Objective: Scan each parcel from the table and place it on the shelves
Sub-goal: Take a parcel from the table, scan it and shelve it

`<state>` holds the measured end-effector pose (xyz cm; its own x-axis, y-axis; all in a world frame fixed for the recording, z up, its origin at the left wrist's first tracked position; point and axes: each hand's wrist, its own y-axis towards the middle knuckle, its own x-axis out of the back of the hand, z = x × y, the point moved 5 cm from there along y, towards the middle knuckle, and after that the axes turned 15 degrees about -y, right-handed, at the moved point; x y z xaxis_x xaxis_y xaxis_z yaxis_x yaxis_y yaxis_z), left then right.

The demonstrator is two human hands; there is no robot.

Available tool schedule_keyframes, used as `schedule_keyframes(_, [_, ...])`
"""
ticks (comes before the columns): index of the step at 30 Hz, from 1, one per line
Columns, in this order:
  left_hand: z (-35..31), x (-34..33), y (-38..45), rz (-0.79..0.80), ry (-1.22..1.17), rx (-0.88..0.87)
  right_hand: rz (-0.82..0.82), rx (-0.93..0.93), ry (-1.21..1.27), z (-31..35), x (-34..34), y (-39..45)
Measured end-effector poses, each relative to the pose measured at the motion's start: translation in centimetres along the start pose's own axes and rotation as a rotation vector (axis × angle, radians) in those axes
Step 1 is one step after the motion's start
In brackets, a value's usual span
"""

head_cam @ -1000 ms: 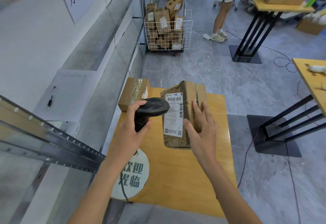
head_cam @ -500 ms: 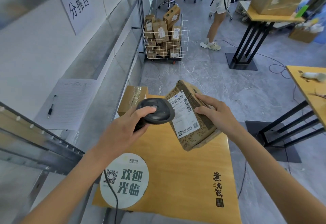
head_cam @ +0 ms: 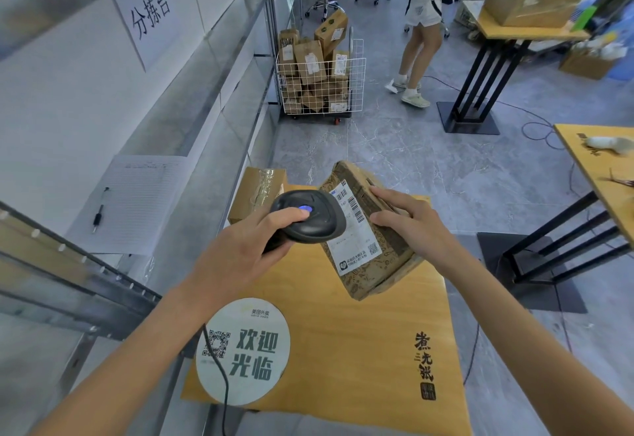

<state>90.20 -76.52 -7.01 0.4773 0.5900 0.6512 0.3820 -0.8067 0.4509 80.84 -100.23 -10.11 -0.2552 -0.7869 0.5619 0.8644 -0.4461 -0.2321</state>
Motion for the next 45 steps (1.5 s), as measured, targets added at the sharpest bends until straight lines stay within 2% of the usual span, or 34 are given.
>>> schedule_keyframes(13, [0.3,-0.1,-0.1,-0.029,0.018,-0.012,-0.022,-0.011,0.017,-0.3,-0.2,0.0])
schedule_keyframes(17, [1.4,-0.1,-1.3,-0.113,-0.132,0.134,-0.035,-0.005,0.082,-0.6,-0.6,-0.1])
schedule_keyframes(20, [2.1,-0.3,-2.1,-0.238,-0.247,0.275,-0.054,-0.020,0.116,-1.0,-0.9,-0.4])
schedule_keyframes(26, [2.8,-1.7,-4.3,-0.431,-0.473,0.444,-0.092,-0.067,0.240,-1.8,-2.0,-1.7])
schedule_keyframes(36, [2.3,-4.1,-6.7,-0.867,-0.984,0.633,-0.044,-0.089,0.487,-0.8,-5.0,-3.4])
schedule_keyframes(42, [0.7,-3.7,-8.4,-1.024,-0.901,0.698,-0.046,-0.081,0.544,1.8,-8.2,-4.0])
schedule_keyframes(45, [-0.4,-1.8,-10.8,-1.138,-0.850,0.693,0.025,-0.032,0.509,3.4,-10.5,-4.5])
